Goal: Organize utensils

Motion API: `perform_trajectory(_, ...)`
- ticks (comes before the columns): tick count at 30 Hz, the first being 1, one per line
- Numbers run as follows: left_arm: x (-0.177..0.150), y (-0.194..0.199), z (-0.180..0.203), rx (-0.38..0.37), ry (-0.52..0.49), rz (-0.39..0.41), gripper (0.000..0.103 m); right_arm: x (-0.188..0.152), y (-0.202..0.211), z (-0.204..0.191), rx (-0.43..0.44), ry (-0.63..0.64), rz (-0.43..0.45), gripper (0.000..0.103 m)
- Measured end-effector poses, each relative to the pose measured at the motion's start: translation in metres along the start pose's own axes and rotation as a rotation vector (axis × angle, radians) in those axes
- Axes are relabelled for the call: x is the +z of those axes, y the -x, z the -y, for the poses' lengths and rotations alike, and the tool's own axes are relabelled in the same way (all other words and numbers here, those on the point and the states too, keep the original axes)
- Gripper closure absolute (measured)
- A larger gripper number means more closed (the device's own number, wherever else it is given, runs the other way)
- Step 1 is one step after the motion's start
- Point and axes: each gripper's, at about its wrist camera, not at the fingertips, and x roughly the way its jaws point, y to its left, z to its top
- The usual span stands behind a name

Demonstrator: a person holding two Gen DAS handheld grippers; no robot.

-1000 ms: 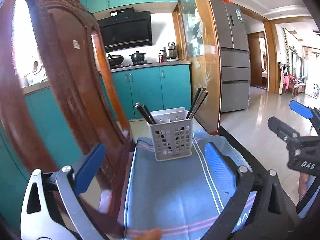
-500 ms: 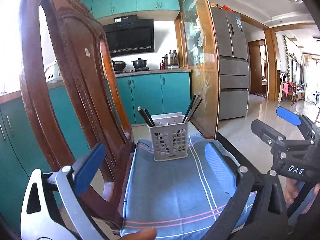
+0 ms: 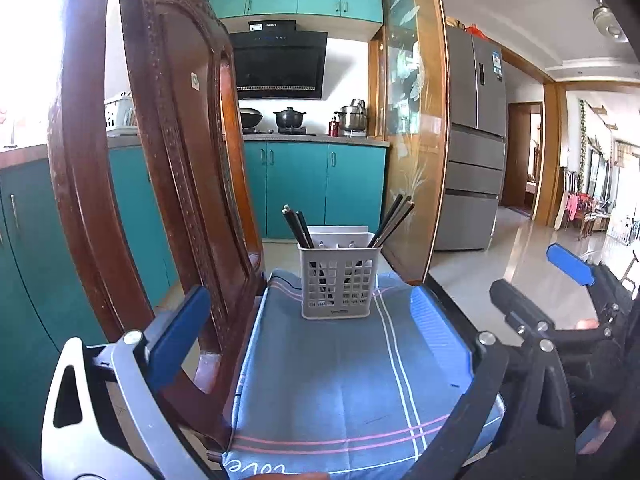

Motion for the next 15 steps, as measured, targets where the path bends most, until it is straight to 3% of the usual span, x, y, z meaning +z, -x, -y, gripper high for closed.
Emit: perform_trajectory(15,-0.0046,-0.0031,0.0074,-0.014,-0.04,-0.004,0.004,0.0029,-0.0017,0.0066,0.013,-0.016,-0.005,0.003)
